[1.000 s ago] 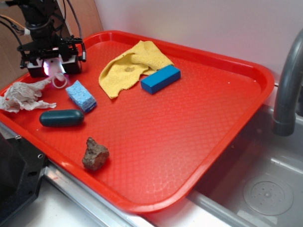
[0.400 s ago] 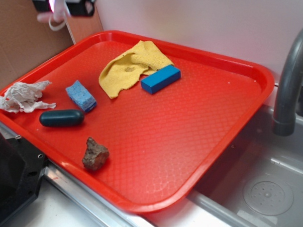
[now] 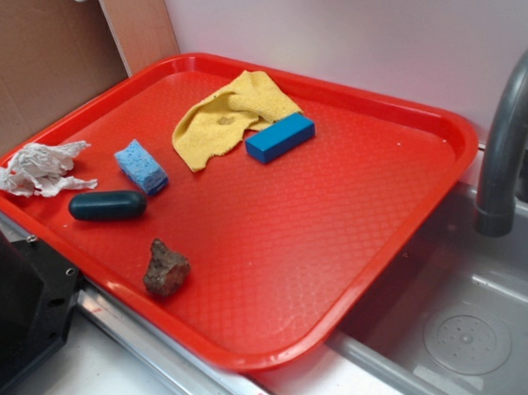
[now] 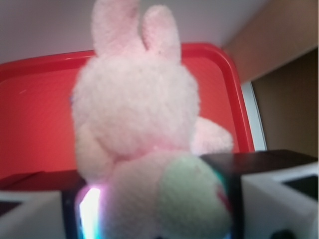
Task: Grab the pink bunny.
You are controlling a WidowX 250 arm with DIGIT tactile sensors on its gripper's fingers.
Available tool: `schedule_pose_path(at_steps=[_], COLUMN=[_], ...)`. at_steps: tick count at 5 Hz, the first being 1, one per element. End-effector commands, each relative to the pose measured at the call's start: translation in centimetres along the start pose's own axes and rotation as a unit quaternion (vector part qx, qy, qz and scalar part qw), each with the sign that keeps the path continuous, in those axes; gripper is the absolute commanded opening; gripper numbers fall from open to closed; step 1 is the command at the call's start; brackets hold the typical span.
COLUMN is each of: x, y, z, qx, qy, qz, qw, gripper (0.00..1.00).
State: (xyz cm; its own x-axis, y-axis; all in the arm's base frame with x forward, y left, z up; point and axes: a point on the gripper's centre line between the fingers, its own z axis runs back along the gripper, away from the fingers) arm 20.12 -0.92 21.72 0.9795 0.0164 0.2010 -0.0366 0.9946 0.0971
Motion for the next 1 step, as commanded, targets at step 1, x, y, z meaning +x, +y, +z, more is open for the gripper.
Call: schedule_pose_path(at_steps=[1], x=[-4.33], y=[-4.27], z=[3.15], qx=[-0.053], qy=[-0.006], qz=[-0.125], qw=[0.991], gripper=[0.0])
